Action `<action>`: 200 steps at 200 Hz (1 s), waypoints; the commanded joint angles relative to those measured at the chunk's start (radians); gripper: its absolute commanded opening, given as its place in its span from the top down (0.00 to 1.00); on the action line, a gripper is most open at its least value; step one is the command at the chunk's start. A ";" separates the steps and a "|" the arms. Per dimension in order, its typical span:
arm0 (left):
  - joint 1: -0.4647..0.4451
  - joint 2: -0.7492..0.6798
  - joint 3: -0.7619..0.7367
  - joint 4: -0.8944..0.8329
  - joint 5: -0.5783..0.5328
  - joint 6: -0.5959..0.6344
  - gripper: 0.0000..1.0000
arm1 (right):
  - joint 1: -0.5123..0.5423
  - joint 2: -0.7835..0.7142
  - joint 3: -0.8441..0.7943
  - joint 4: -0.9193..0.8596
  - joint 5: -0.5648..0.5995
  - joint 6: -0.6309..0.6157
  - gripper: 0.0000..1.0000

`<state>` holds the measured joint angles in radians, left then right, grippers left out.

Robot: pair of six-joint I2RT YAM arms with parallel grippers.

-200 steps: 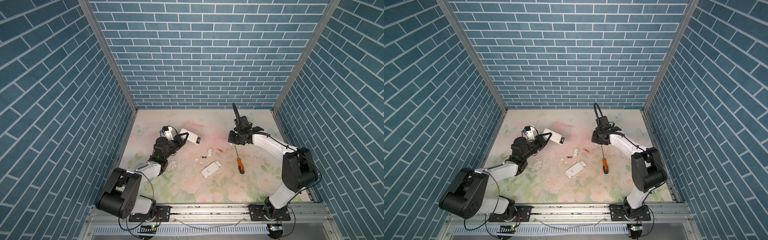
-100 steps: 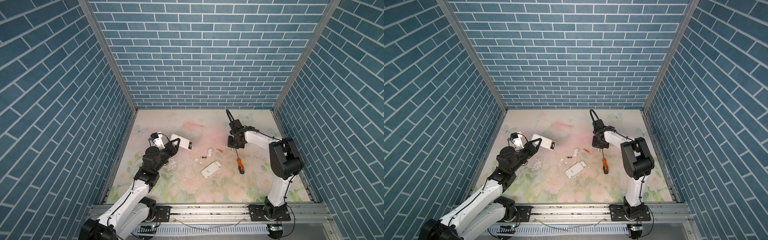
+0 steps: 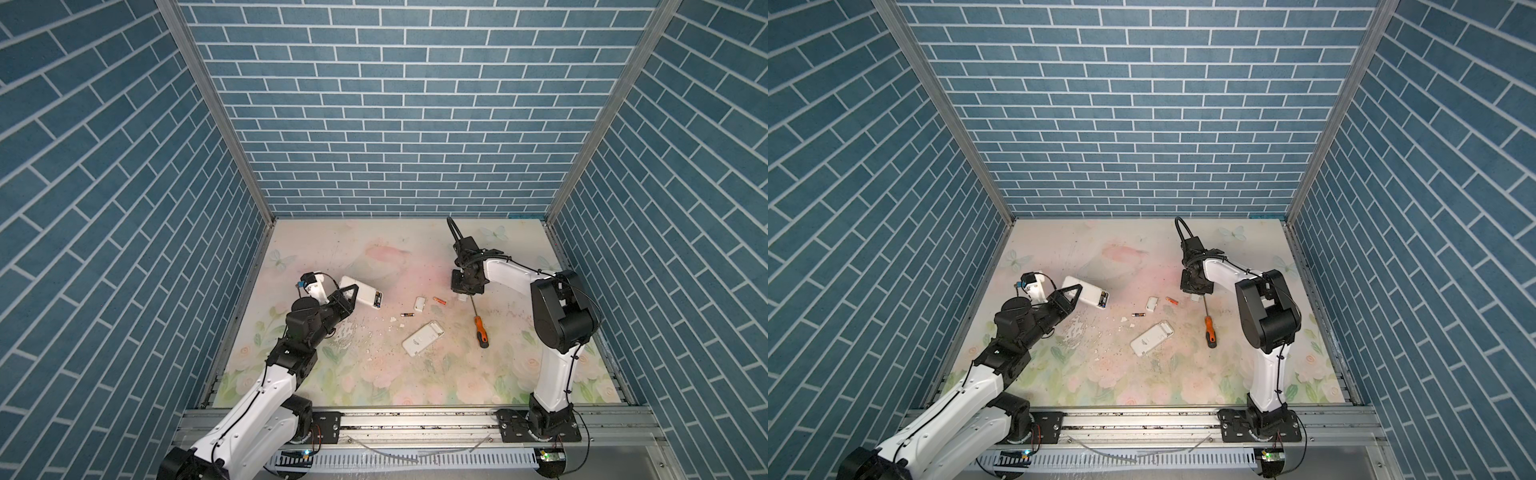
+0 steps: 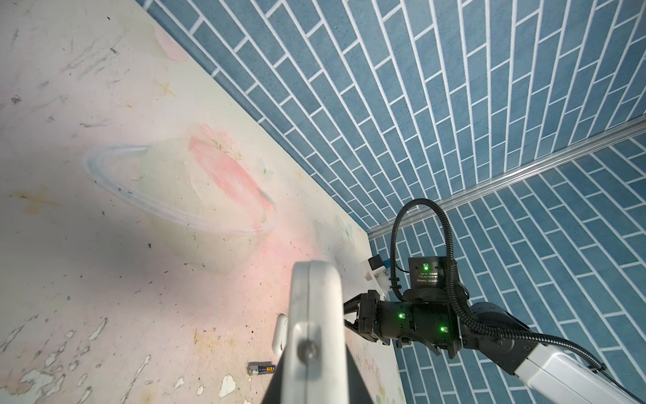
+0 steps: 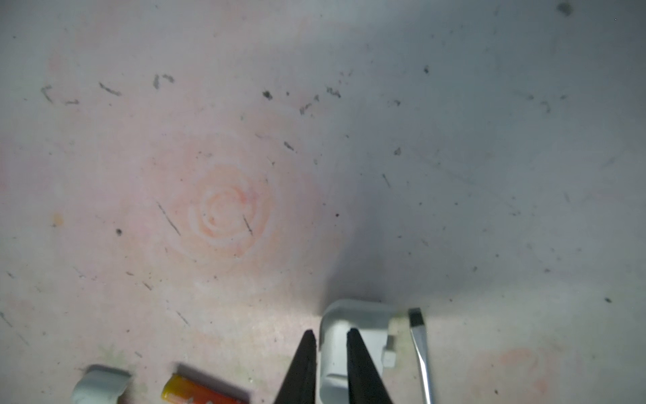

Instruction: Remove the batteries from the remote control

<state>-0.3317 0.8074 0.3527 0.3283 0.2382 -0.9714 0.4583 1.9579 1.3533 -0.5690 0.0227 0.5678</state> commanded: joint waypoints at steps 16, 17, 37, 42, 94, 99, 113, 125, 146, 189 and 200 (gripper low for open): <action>-0.001 -0.021 -0.012 0.013 -0.008 0.008 1.00 | 0.006 0.027 0.076 -0.036 -0.020 -0.008 0.75; -0.001 -0.021 -0.012 0.013 -0.009 0.007 1.00 | 0.006 0.027 0.077 -0.037 -0.020 -0.008 0.75; 0.000 -0.033 -0.021 0.013 -0.018 0.005 1.00 | 0.022 0.012 0.100 -0.058 -0.029 -0.006 0.72; 0.000 -0.036 -0.021 0.011 -0.021 0.004 1.00 | 0.027 0.004 0.106 -0.070 -0.027 -0.008 0.71; 0.023 -0.047 -0.057 0.039 -0.024 -0.021 1.00 | 0.156 -0.144 0.113 -0.254 0.037 0.052 0.52; 0.025 -0.046 -0.058 0.046 -0.022 -0.023 1.00 | 0.178 -0.157 0.109 -0.273 0.040 0.062 0.51; 0.029 -0.042 -0.059 0.049 -0.016 -0.030 1.00 | 0.236 -0.191 0.097 -0.330 0.067 0.121 0.47; 0.032 -0.044 -0.057 0.052 -0.006 -0.030 1.00 | 0.276 -0.225 0.072 -0.349 0.068 0.194 0.46; 0.039 -0.047 -0.039 0.027 0.008 -0.029 1.00 | 0.340 -0.307 -0.010 -0.312 0.093 0.404 0.41; 0.064 -0.081 -0.035 -0.019 0.022 -0.030 1.00 | 0.478 -0.297 0.003 -0.372 0.208 0.859 0.24; 0.071 -0.106 -0.034 -0.043 0.027 -0.028 1.00 | 0.501 -0.246 0.067 -0.436 0.227 0.894 0.20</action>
<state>-0.2794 0.7475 0.2966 0.3099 0.2428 -1.0008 0.9089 1.6249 1.3113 -0.8505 0.1410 1.1851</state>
